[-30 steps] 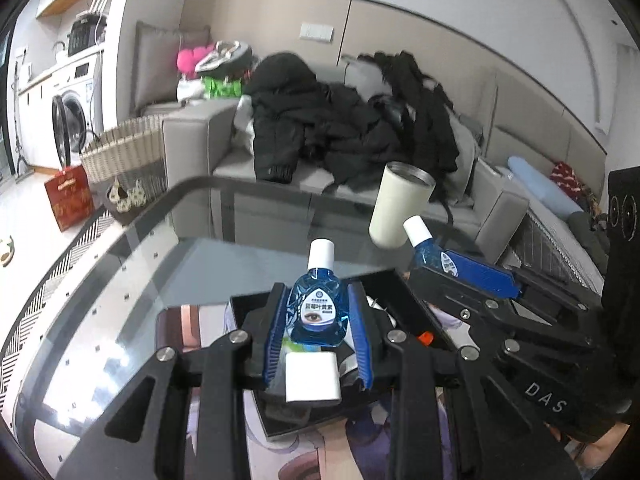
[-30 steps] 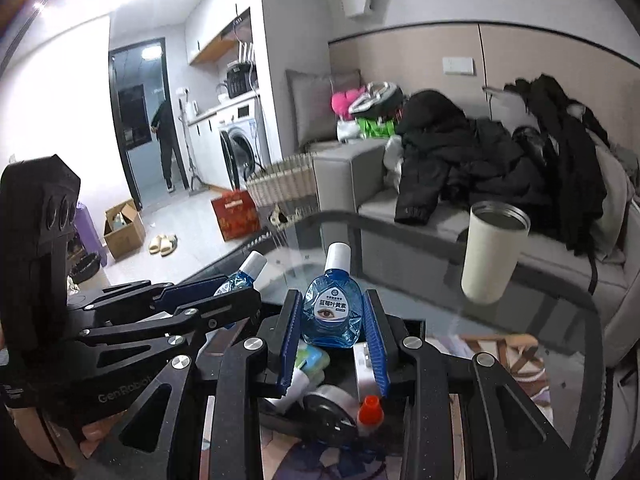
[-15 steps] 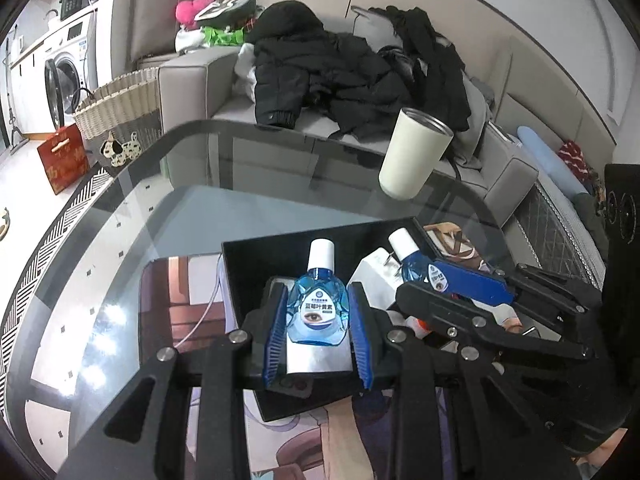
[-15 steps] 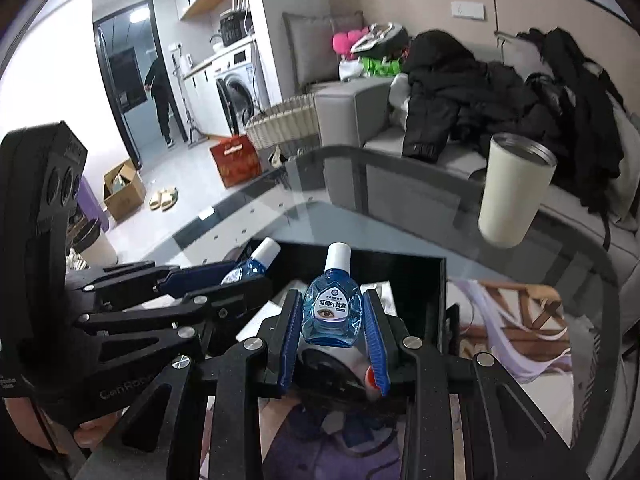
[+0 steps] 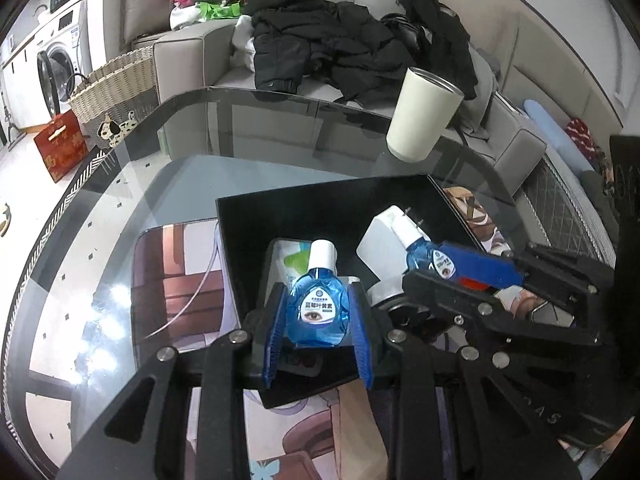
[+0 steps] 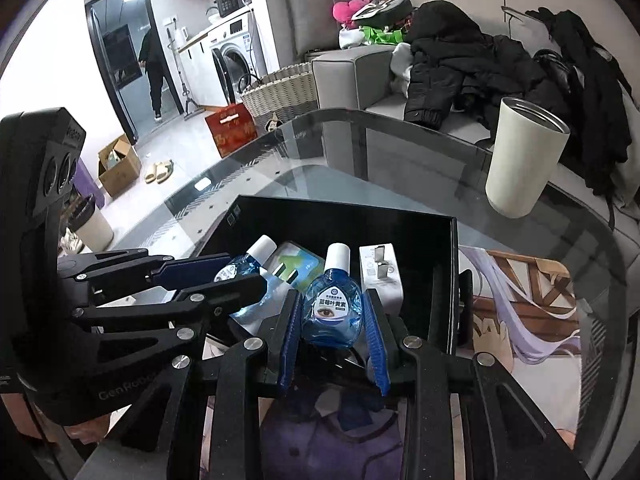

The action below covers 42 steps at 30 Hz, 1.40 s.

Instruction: Organize rigid objects

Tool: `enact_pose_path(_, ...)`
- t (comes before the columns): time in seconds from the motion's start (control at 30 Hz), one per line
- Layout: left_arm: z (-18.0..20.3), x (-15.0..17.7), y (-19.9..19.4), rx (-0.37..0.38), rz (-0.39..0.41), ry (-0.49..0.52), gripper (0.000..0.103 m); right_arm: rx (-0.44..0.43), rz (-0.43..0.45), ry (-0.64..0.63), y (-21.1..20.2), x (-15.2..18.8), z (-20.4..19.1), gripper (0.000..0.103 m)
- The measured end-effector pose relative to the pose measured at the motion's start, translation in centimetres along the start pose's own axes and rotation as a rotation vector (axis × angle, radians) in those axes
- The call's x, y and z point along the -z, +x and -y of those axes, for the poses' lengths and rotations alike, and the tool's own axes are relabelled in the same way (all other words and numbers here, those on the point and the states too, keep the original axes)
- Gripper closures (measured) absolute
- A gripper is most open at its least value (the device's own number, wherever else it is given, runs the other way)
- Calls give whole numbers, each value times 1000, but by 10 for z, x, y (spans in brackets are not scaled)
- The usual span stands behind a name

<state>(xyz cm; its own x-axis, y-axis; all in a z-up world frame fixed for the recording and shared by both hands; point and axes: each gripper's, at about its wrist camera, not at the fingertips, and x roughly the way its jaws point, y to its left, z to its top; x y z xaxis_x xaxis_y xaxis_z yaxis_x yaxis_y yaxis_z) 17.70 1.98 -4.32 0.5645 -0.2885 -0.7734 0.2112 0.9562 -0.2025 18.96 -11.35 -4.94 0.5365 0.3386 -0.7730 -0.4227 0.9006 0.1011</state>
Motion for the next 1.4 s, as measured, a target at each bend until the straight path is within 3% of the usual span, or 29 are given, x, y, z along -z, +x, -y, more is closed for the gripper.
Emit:
enact_pose_path(0.5,1,2,-6,-14,18,11,72,-2,-12,5,-2,2,0,72)
enact_pose_path(0.67,-3,2,-13,-30,53,5,58,-8,7,14,-8,1,1,72)
enact_pose_path(0.83,-3,2,-22,-31,87,0,53,-12,29,20,-17,1,2,72)
enact_pose_path(1.07,2,5,-43,-56,183,4,49,-16,76,37,-33,2,0,68)
enact_pose_path(1.3,13,14,-76,-104,321,25,46,-6,181,37,-63,6,-6,61)
enact_pose_path(1.4,15,17,-89,-147,385,24,31,-14,231,51,-77,8,-5,53)
